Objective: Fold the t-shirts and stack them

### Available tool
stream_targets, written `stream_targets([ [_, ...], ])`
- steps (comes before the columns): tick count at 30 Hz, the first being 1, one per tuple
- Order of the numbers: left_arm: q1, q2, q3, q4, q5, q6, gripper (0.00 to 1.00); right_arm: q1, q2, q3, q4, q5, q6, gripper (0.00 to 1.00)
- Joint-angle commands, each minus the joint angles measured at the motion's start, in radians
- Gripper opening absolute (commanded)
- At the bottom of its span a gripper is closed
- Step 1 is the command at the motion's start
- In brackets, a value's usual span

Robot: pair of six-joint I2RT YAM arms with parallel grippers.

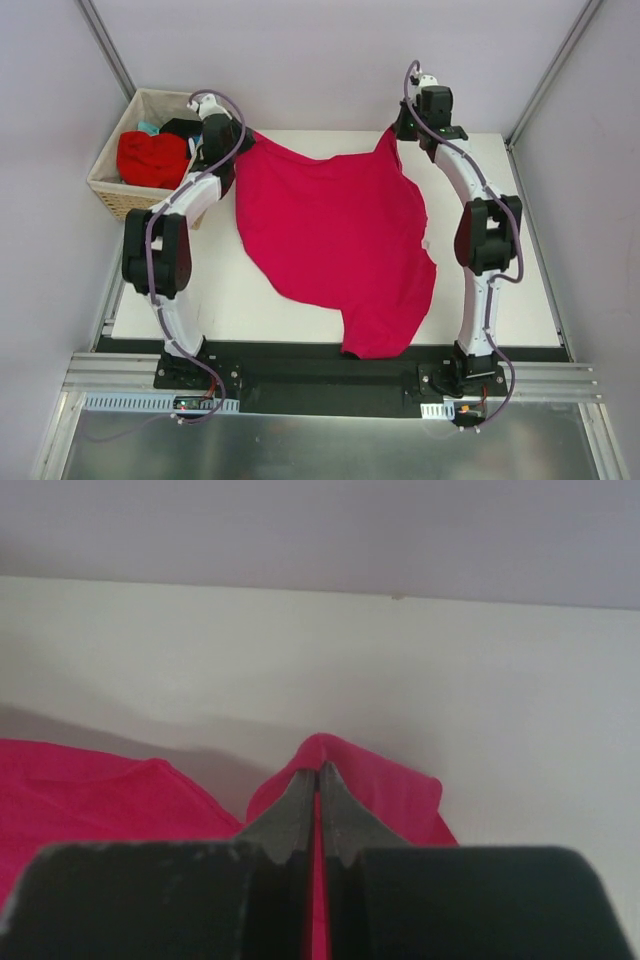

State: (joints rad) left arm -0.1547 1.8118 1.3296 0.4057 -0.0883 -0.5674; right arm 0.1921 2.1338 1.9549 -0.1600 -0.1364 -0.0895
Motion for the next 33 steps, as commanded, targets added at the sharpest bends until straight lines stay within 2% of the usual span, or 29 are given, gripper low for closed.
stream_targets([
  [1,0.015,0.118,0.225,0.006,-0.016,-0.031,0.00,-0.005,0.112,0.208,-0.039,-0.016,0.019,0.01],
  [6,0.032,0.282,0.432,-0.105,-0.066,-0.034,0.00,-0.020,0.231,0.321,-0.081,0.011,0.042,0.01],
  [8,0.037,0.325,0.471,-0.154,-0.083,-0.042,0.00,-0.022,0.256,0.354,-0.101,0.032,0.045,0.01],
  [9,0.037,0.337,0.505,-0.166,-0.100,-0.042,0.03,-0.020,0.265,0.355,-0.105,0.044,0.046,0.09],
  [10,0.037,0.348,0.519,-0.185,-0.114,-0.032,0.14,-0.023,0.267,0.351,-0.104,0.056,0.050,0.15],
  [11,0.037,0.365,0.532,-0.194,-0.125,-0.025,0.29,-0.023,0.264,0.345,-0.101,0.073,0.051,0.23],
  [12,0.038,0.372,0.563,-0.202,-0.133,-0.017,0.48,-0.025,0.256,0.323,-0.098,0.086,0.051,0.32],
  [13,0.040,0.377,0.577,-0.211,-0.142,-0.009,0.66,-0.023,0.224,0.309,-0.084,0.096,0.050,0.51],
  [14,0.040,0.376,0.591,-0.225,-0.145,0.009,0.92,-0.025,0.201,0.287,-0.072,0.106,0.050,0.59],
  [15,0.040,0.367,0.599,-0.228,-0.142,0.017,0.99,-0.025,0.168,0.238,-0.059,0.106,0.050,0.65],
  [16,0.040,0.353,0.593,-0.229,-0.130,0.020,0.99,-0.020,0.135,0.210,-0.034,0.110,0.050,0.73],
  [19,0.024,0.232,0.501,-0.202,-0.093,0.030,0.99,0.006,-0.001,0.123,-0.019,0.116,0.024,0.79],
  [21,-0.008,0.115,0.410,-0.174,-0.033,0.047,0.99,0.055,-0.113,0.054,-0.038,0.130,-0.018,0.81],
  [22,-0.022,0.042,0.378,-0.180,-0.022,0.050,0.99,0.072,-0.150,0.032,-0.047,0.185,-0.035,0.81],
  [26,-0.074,-0.092,0.243,-0.246,0.001,0.054,0.99,0.121,-0.253,-0.132,-0.044,0.254,-0.041,0.82],
  [29,-0.080,-0.132,0.116,-0.251,-0.019,0.054,0.99,0.095,-0.211,-0.179,-0.087,0.265,0.000,0.81],
  [33,-0.080,-0.095,0.111,-0.280,-0.031,0.055,0.99,0.049,-0.128,-0.149,-0.164,0.282,0.014,0.78],
])
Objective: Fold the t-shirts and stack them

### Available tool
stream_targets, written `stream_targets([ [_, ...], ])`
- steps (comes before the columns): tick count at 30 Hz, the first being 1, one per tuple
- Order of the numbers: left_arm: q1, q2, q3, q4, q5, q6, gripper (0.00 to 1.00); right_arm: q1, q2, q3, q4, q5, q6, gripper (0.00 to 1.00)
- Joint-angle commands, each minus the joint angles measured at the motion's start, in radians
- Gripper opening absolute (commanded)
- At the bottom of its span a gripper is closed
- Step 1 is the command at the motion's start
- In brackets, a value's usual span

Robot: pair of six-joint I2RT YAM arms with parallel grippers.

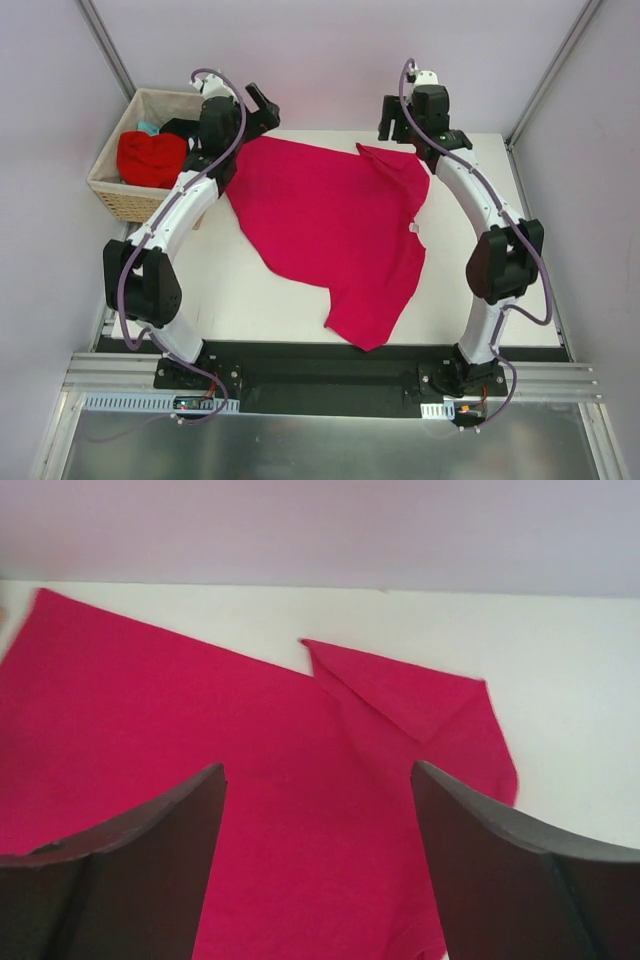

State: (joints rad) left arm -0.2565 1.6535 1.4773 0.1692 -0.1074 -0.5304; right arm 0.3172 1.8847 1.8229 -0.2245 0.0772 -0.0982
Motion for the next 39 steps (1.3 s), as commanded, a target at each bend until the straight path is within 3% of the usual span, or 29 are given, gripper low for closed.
stream_targets([
  [1,0.022,0.092,-0.026,-0.048,-0.011,0.020,0.99,-0.084,0.137,-0.010,-0.104,0.072,0.025,0.78],
  [9,0.040,0.343,0.240,-0.135,-0.025,0.020,0.98,-0.144,0.350,0.300,-0.254,0.050,0.038,0.77],
  [14,0.042,0.479,0.324,-0.207,-0.034,-0.016,0.98,-0.139,0.380,0.322,-0.311,0.019,0.072,0.77],
  [19,0.036,0.418,0.230,-0.244,-0.014,-0.077,0.98,-0.101,0.252,0.150,-0.306,0.027,0.094,0.77],
  [22,0.019,0.355,0.177,-0.356,-0.029,-0.109,0.95,-0.041,0.179,0.084,-0.354,0.055,0.136,0.77],
  [28,-0.016,0.155,-0.058,-0.451,-0.063,-0.123,0.95,0.052,0.013,-0.190,-0.348,0.072,0.189,0.77],
  [34,-0.040,0.028,-0.290,-0.456,-0.098,-0.146,0.95,0.138,-0.100,-0.379,-0.351,0.128,0.236,0.77],
  [39,-0.059,0.014,-0.362,-0.445,-0.098,-0.166,0.95,0.154,-0.151,-0.540,-0.283,0.078,0.285,0.76],
])
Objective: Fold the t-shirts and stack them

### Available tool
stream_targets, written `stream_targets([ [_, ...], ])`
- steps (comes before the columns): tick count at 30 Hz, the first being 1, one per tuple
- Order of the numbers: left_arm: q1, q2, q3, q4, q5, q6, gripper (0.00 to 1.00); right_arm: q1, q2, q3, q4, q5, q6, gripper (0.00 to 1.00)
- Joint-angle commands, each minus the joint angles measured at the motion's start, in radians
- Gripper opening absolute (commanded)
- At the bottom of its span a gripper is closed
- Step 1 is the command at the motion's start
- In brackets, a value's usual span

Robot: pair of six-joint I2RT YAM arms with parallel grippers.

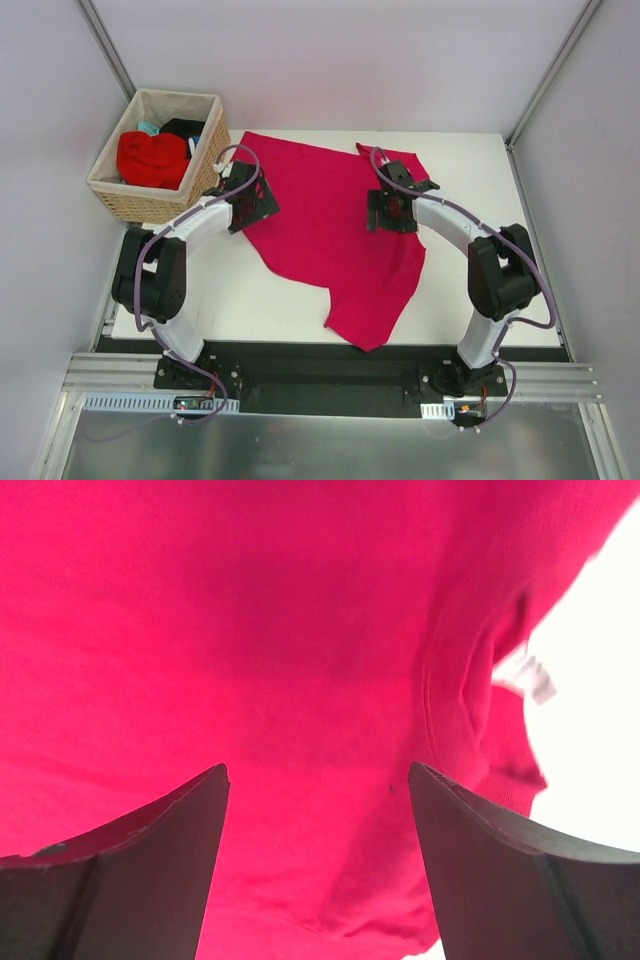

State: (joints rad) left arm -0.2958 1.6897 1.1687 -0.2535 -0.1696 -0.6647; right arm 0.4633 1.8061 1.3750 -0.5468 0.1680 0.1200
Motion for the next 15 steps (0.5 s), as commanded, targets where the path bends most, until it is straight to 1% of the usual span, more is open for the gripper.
stream_targets([
  [1,-0.023,-0.022,-0.064,-0.020,-0.033,-0.035,0.95,0.012,-0.083,-0.109,0.048,-0.021,0.072,0.76],
  [4,-0.037,-0.022,-0.081,-0.004,-0.031,-0.039,0.95,0.044,-0.114,-0.169,0.061,-0.012,0.079,0.76],
  [15,-0.092,0.027,-0.124,0.016,-0.053,-0.070,0.94,0.121,-0.206,-0.304,0.064,0.064,0.133,0.75],
])
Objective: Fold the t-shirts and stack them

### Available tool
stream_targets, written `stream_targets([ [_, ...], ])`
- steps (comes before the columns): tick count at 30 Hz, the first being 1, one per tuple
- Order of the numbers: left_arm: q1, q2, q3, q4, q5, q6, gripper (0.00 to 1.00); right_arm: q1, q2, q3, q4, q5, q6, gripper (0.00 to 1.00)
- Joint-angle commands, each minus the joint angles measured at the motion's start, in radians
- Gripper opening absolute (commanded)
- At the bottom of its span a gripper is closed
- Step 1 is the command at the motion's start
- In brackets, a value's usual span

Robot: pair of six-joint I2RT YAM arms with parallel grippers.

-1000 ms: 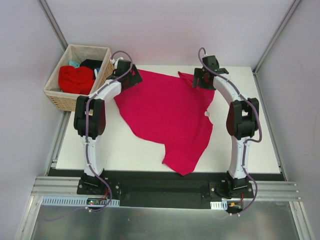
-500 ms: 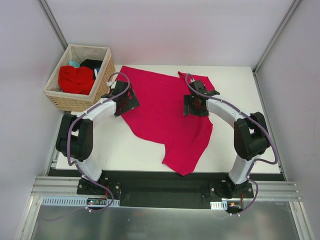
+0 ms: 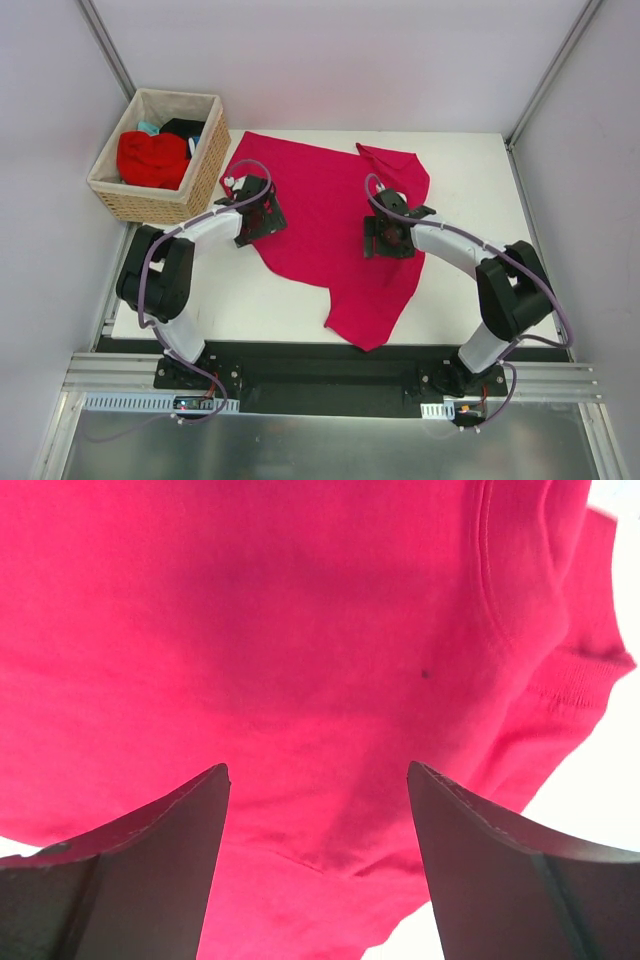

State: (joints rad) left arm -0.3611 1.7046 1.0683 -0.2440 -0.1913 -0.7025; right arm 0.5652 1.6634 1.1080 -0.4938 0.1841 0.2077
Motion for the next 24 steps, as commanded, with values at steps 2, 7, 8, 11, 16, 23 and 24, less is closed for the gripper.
stream_targets([
  [2,-0.041,0.003,-0.040,0.018,-0.045,-0.046,0.94,0.033,-0.076,-0.068,0.024,0.054,0.053,0.76],
  [7,-0.042,-0.017,-0.109,0.179,0.013,-0.049,0.94,0.062,-0.083,-0.080,0.044,0.051,0.053,0.75],
  [8,-0.042,-0.013,-0.113,0.230,0.027,-0.054,0.94,0.065,-0.082,-0.077,0.041,0.049,0.052,0.75],
  [11,-0.042,0.001,-0.099,0.270,0.093,-0.069,0.94,0.081,-0.088,-0.068,0.034,0.058,0.045,0.75],
  [16,-0.042,-0.034,-0.070,0.273,0.154,-0.091,0.94,0.099,-0.099,-0.054,0.015,0.083,0.029,0.75],
  [23,-0.042,-0.172,-0.010,0.174,0.188,-0.083,0.93,0.101,-0.094,-0.034,0.011,0.094,0.019,0.75],
  [24,-0.042,-0.189,0.005,0.158,0.190,-0.080,0.93,0.099,-0.090,-0.031,0.009,0.095,0.016,0.75],
])
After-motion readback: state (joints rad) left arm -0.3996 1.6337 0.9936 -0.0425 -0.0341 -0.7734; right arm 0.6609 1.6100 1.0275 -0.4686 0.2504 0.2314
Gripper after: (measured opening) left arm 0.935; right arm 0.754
